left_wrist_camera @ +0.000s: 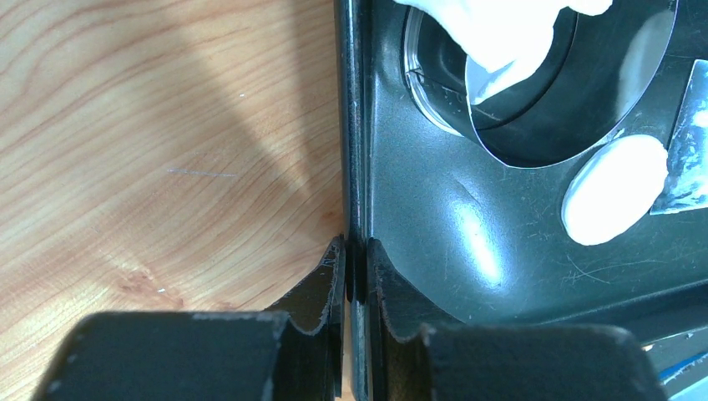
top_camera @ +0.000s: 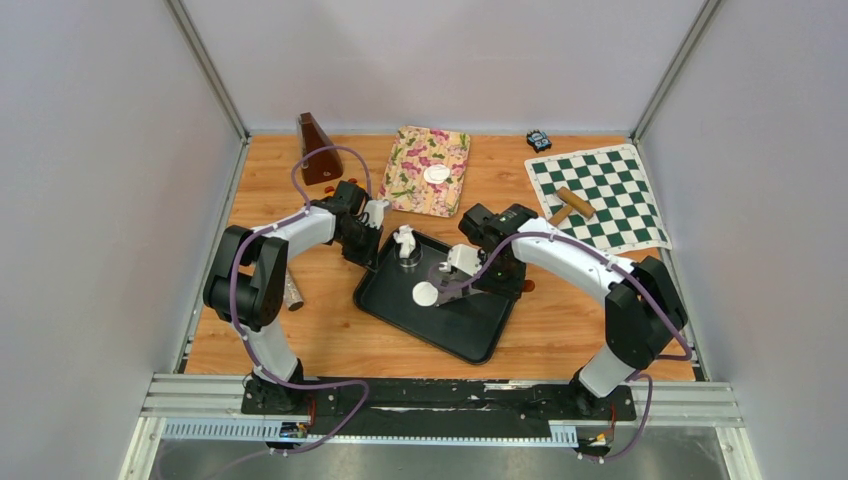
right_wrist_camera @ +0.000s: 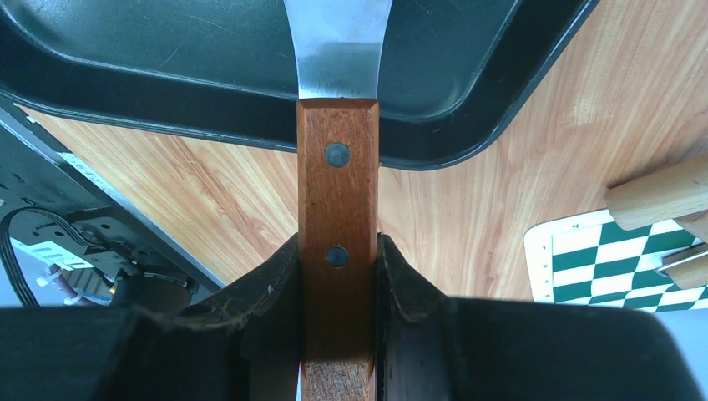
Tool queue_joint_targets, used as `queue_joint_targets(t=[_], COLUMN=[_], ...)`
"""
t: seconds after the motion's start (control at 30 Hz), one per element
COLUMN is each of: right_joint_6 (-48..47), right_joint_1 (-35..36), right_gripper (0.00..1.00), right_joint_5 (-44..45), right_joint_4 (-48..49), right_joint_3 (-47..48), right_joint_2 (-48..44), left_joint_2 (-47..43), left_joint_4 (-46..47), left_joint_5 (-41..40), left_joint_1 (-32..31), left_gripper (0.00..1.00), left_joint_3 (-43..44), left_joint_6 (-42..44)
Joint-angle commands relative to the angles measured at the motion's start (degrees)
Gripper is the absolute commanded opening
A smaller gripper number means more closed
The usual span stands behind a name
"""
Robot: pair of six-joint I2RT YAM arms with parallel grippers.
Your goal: Roll out the dumpling wrappers from the dough
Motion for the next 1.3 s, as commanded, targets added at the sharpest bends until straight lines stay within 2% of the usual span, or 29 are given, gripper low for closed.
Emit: queue_joint_targets(t=[0.0, 0.4, 0.7, 1.27], right_joint_6=[1.42, 2.86, 1.74, 4.32], right_joint_1=[1.08, 2.65, 2.63, 2.14], right_gripper=[0.0, 0.0, 0.0, 0.0], right_joint_5=[-0.69, -0.3, 0.5, 0.86], right_joint_4=[-0.41, 0.51, -2.47, 0.31], right_joint_3=[1.51, 1.2, -1.31, -0.79], right_joint_2=[1.08, 0.79, -3.04, 1.15], left_joint_2=[1.23, 1.4, 1.68, 1.19], left_joint_4=[-0.51, -0.5, -0.41, -0.55], left_joint_5=[-3.11, -3.81, -4.44, -4.86], left_joint_1=[-0.55, -0.54, -0.55, -0.55], left_gripper=[0.0, 0.0, 0.0, 0.0], left_joint_3=[-0.27, -0.28, -0.24, -0.37], left_joint_6=[1.05, 0.71, 0.54, 0.5])
